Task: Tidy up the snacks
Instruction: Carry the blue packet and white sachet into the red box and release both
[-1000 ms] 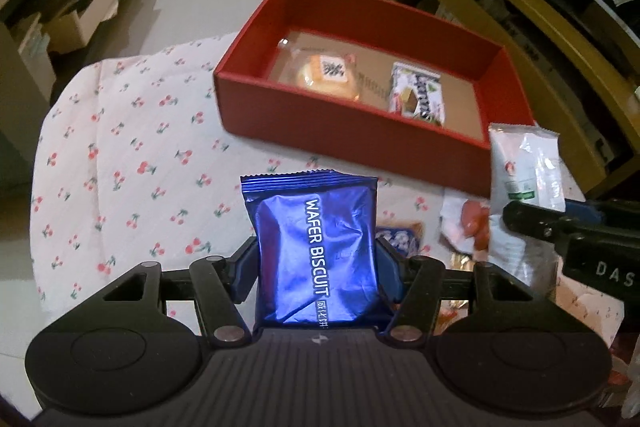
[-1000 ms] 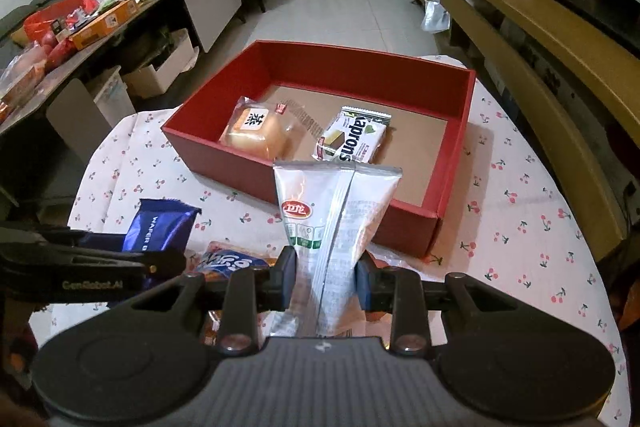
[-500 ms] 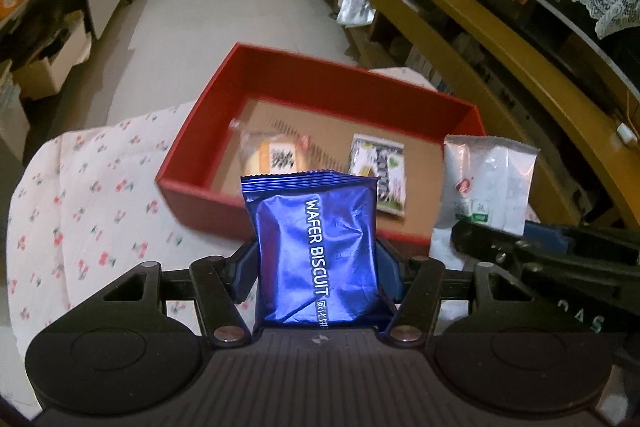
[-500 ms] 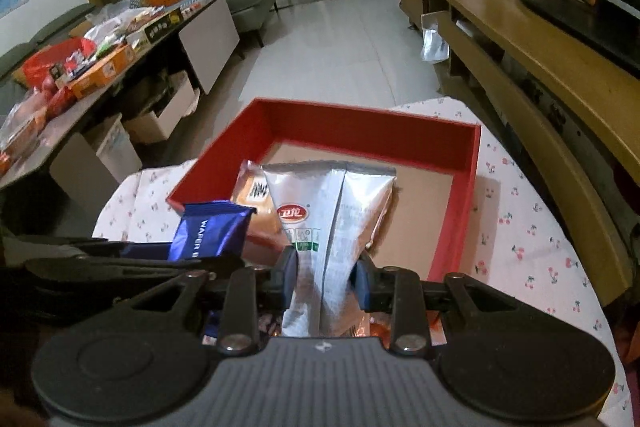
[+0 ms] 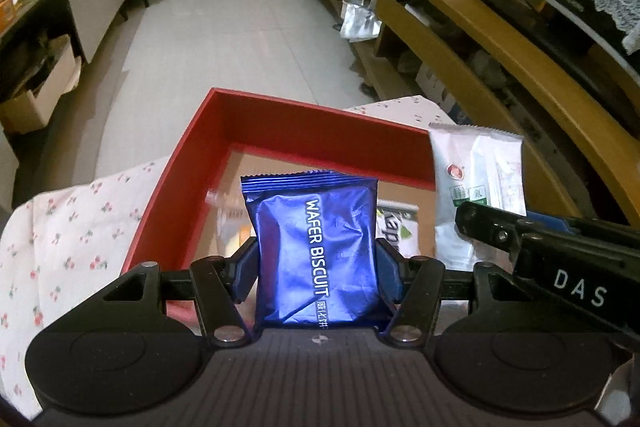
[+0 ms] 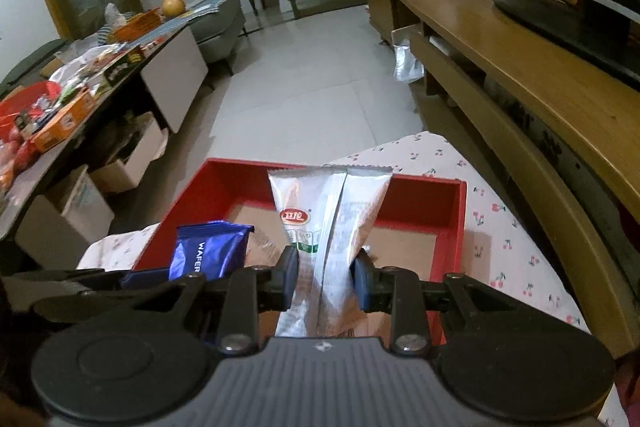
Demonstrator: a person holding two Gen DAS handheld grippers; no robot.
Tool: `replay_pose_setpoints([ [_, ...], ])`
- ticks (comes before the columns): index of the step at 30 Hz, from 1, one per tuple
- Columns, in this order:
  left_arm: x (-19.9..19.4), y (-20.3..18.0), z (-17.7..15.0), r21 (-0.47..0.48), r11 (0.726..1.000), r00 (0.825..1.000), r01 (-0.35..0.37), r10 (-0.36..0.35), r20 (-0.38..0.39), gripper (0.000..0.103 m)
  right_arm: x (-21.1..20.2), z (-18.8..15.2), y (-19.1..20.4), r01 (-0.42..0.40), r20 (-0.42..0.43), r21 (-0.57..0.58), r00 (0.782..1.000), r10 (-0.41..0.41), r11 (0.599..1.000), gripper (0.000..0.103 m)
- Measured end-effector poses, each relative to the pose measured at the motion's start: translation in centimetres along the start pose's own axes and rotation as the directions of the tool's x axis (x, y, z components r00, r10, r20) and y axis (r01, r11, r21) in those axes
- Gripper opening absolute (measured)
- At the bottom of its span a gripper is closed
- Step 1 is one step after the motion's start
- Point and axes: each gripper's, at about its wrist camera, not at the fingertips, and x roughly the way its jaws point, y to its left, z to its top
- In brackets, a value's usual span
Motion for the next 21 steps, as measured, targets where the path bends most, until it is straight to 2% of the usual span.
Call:
replay_pose_setpoints([
  [7, 2.6, -0.2, 0.3, 0.017, 1.0, 1.0, -0.006, 0.007, -0.026, 0.067, 3.6, 0.2, -0.5, 0.004, -0.059, 0.008, 0.998, -0.004, 1.0, 0.033],
  [10, 3.4, -0.1, 0.1, 0.014, 1.0, 0.999, -0.016, 0.017, -0.034, 0.067, 4.6, -0.2, -0.5, 0.032, -0.075, -0.003, 0.997, -0.032, 0.999, 0.033],
  [13, 3.3, 0.0, 0.0, 0.02, 1.0, 0.999, -0.023, 0.024, -0.026, 0.072, 4.9, -0.2, -1.0, 0.043, -0.084, 0.012, 0.996, -0.042, 0.999, 0.033],
  [15, 3.0, 0.3, 0.0, 0.007, 0.999, 0.999, -0.031, 0.031, -0.02, 0.081, 4.6, -0.2, -1.1, 0.051, -0.078, 0.019, 0.996, -0.05, 0.999, 0.033],
  [21, 1.6, 0.5, 0.1, -0.009, 0.999, 0.999, -0.04, 0.04, -0.009, 0.086, 3.3, -0.2, -0.9, 0.038, -0.066, 0.032, 0.997, -0.036, 0.999, 0.036],
])
